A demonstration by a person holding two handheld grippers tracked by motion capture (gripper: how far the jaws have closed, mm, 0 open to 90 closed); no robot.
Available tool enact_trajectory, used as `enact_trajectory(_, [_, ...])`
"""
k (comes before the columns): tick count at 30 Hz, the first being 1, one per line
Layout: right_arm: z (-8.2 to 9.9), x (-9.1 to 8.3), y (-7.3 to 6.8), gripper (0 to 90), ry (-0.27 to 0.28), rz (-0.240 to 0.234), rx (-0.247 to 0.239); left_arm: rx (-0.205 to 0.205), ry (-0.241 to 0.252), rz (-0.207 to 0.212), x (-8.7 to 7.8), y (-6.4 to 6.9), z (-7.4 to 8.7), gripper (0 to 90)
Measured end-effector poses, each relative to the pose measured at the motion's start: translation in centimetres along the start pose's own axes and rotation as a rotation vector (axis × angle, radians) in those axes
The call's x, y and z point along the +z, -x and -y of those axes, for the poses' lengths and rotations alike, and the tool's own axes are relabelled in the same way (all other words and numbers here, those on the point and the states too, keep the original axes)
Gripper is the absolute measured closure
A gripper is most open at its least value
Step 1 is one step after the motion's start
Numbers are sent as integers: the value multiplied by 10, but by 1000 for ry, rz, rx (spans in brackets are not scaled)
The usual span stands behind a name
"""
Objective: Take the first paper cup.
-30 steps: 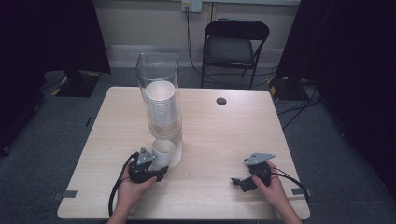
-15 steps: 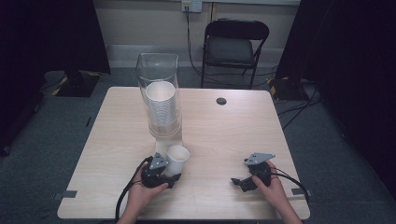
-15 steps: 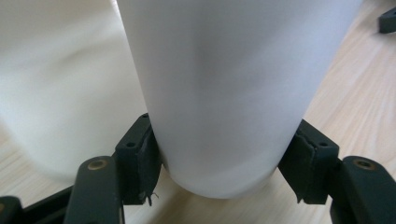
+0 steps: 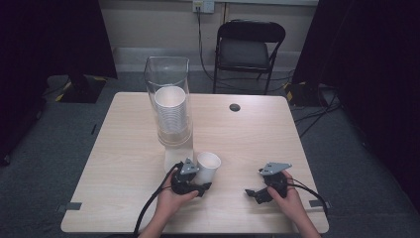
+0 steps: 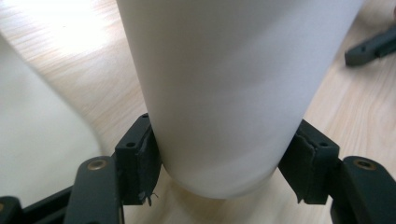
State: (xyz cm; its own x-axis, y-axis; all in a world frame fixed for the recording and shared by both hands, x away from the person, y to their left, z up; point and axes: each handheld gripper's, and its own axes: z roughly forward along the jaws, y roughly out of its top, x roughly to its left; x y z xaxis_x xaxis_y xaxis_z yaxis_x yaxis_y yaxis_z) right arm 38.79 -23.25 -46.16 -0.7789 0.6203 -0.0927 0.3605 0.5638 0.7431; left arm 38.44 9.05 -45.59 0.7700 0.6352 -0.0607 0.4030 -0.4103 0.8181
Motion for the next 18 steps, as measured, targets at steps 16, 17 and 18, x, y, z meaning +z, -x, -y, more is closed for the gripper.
enact_trajectory(16, [0,0,0,11,0,0,0,25,-25,-26,24,7,-10,353])
enact_trajectory(17, [0,0,0,11,0,1,0,49,-33,-35,24,7,-11,353])
enact_trajectory(18, [0,0,0,11,0,0,0,58,-40,-41,24,8,-11,352])
